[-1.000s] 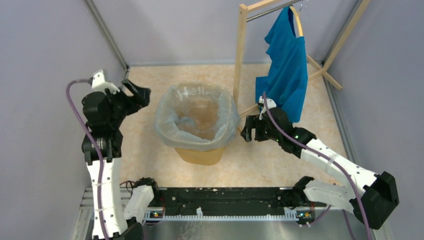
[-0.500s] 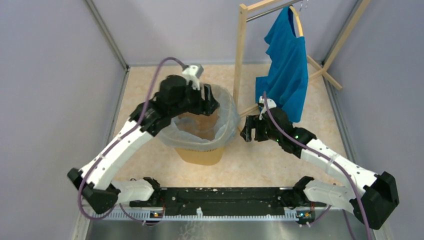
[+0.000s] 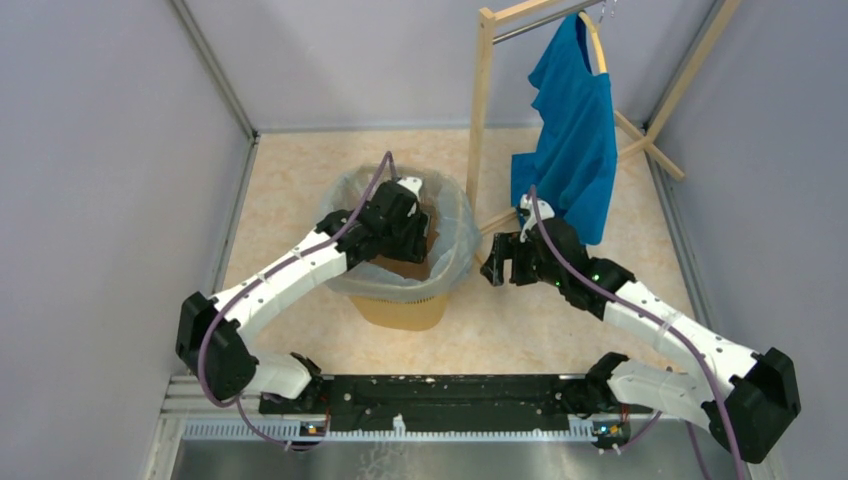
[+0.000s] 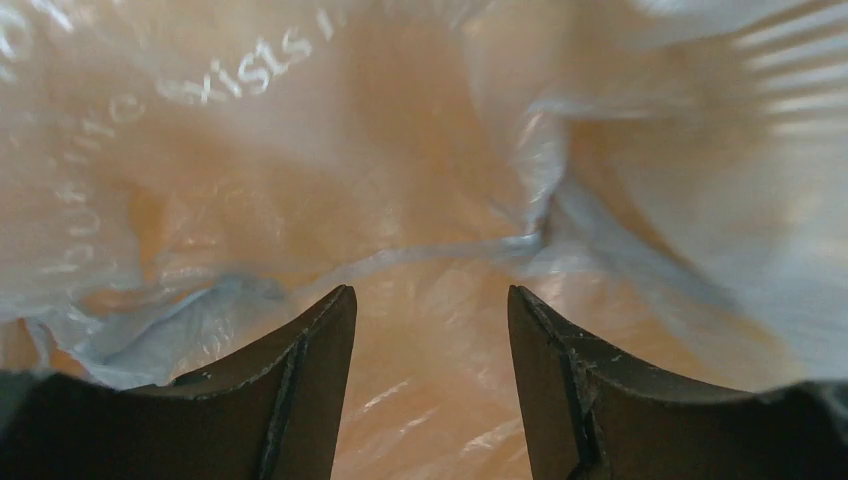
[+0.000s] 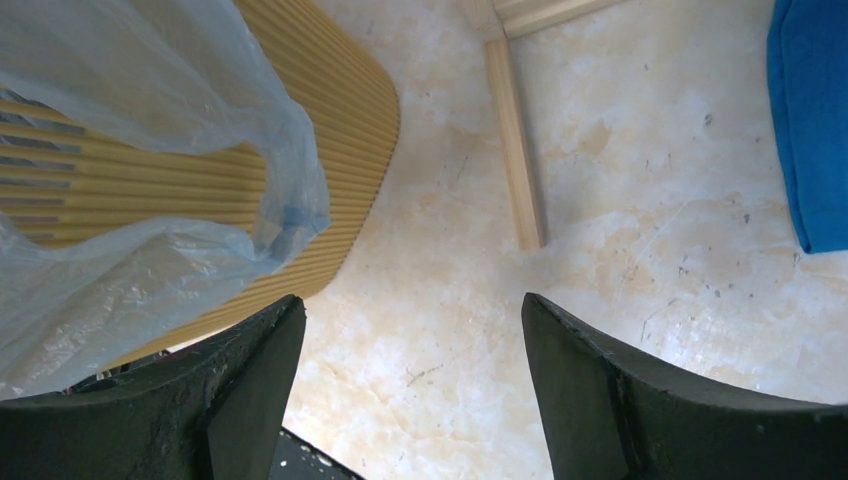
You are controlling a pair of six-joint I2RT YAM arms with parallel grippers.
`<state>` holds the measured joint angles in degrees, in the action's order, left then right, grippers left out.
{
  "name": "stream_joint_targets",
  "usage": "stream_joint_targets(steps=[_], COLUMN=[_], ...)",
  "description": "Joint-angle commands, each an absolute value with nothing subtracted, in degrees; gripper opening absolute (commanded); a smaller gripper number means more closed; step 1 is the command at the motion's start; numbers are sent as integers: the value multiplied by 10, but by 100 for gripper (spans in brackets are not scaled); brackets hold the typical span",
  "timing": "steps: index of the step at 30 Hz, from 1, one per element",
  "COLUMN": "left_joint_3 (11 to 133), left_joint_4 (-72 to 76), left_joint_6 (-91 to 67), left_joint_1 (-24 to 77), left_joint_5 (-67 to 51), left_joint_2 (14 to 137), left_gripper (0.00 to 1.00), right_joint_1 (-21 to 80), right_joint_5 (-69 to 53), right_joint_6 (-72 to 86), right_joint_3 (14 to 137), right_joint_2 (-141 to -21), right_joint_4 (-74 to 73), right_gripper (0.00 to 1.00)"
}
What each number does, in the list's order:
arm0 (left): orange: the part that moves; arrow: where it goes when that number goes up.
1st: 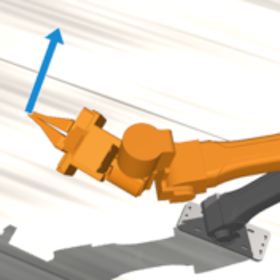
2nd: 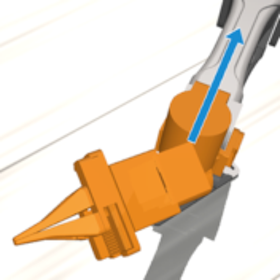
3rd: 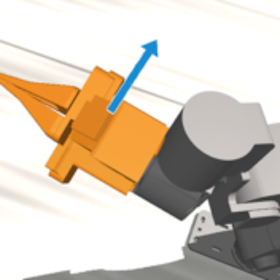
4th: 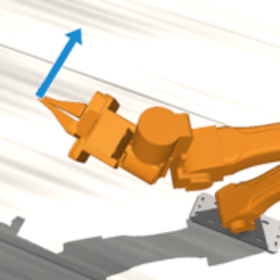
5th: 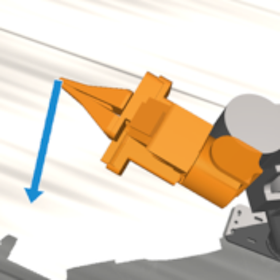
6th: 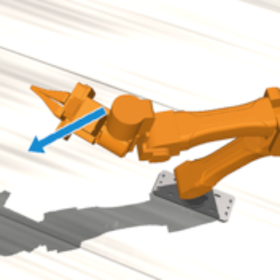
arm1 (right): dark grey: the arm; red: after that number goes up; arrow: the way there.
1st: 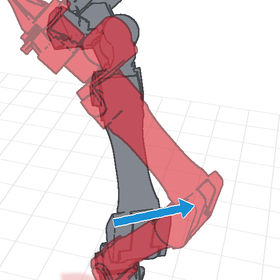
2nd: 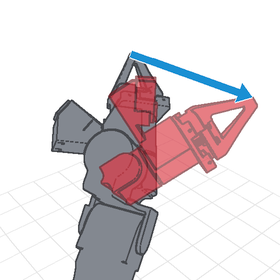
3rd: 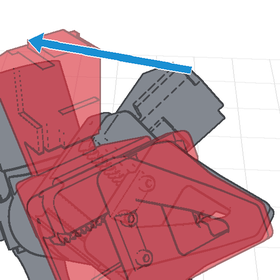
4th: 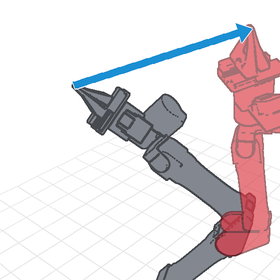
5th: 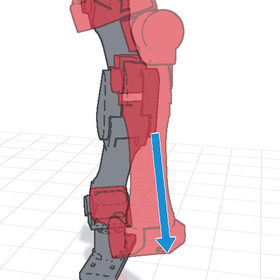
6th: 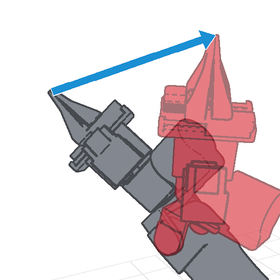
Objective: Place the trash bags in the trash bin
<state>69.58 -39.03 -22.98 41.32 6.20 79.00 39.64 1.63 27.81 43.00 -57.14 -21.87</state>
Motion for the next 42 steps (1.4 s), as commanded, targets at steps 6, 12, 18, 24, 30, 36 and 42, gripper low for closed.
stream_joint_targets(steps=[6,12,18,24,30,36,42], left_joint_3=[602,567,558,538,550,603,621], left_joint_4=[-298,-274,-267,-249,-274,-315,-327], left_joint_6=[-279,-296,-299,-306,-305,-294,-279], left_joint_1=[413,413,413,414,414,414,414], left_joint_5=[103,110,129,120,125,105,65], left_joint_2=[798,842,885,901,874,823,763], left_gripper=[64,65,67,68,69,75,79], right_joint_1=[398,398,398,397,398,398,396], right_joint_5=[-16,-14,-17,-20,-20,-29,-25], right_joint_6=[291,293,299,304,303,312,320], right_joint_3=[417,416,405,399,396,408,453], right_joint_2=[-573,-566,-562,-560,-564,-565,-568], right_joint_4=[-183,-190,-190,-186,-186,-172,-153], right_gripper=[79,80,80,80,80,80,80])
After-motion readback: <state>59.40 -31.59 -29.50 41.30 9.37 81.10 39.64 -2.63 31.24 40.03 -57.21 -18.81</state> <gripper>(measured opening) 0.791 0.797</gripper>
